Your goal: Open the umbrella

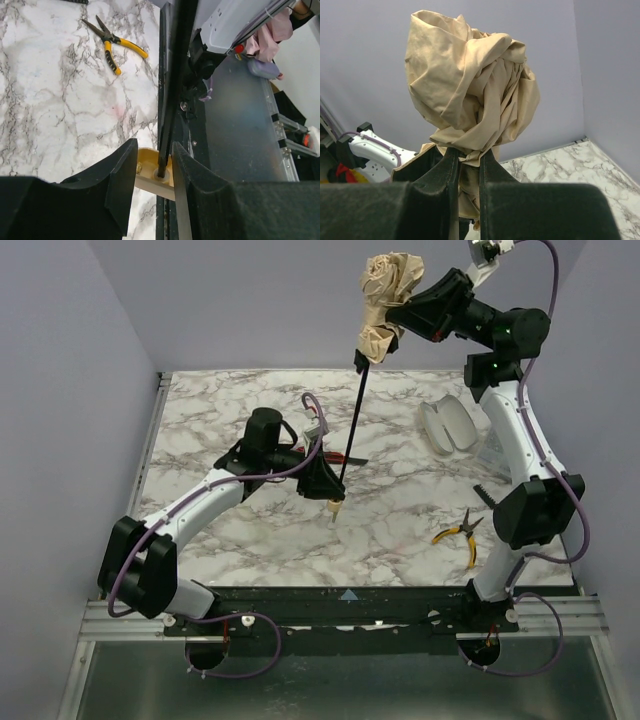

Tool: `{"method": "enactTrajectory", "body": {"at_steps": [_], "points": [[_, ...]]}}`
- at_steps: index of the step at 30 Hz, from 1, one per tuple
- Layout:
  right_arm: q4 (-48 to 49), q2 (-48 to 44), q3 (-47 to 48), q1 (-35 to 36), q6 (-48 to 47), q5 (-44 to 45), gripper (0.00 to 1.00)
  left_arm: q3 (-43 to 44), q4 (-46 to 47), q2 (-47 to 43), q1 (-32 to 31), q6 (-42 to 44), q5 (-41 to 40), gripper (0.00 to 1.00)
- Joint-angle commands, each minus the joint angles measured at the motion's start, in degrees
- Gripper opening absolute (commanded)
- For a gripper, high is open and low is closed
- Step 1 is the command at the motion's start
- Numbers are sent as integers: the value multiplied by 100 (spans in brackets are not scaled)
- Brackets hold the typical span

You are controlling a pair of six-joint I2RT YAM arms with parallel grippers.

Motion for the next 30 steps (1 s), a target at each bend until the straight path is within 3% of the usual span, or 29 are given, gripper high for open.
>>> {"method": "enactTrajectory", "body": {"at_steps": [1,10,14,21,27,30], "points": [[204,111,683,-230,-83,844,0,-467,-805,-167,-195,626,94,36],[22,190,993,-403,-110,1265,0,-893,-891,-154,-260,855,-55,36],[-44,74,629,-394,-88,1151,0,-595,-825,-216,-255,628,-507,36],[215,-270,-626,-359,3,731,1,886,-734,-557,-186,66,-1299,68],[337,-614,-1358,-350,2,353,1,1782,-1046,-571,223,-91,-1275,73],[170,-845,-1749,-321,-45,343,1,2207,-1164,-601,334,-143,-1940,76]]}}
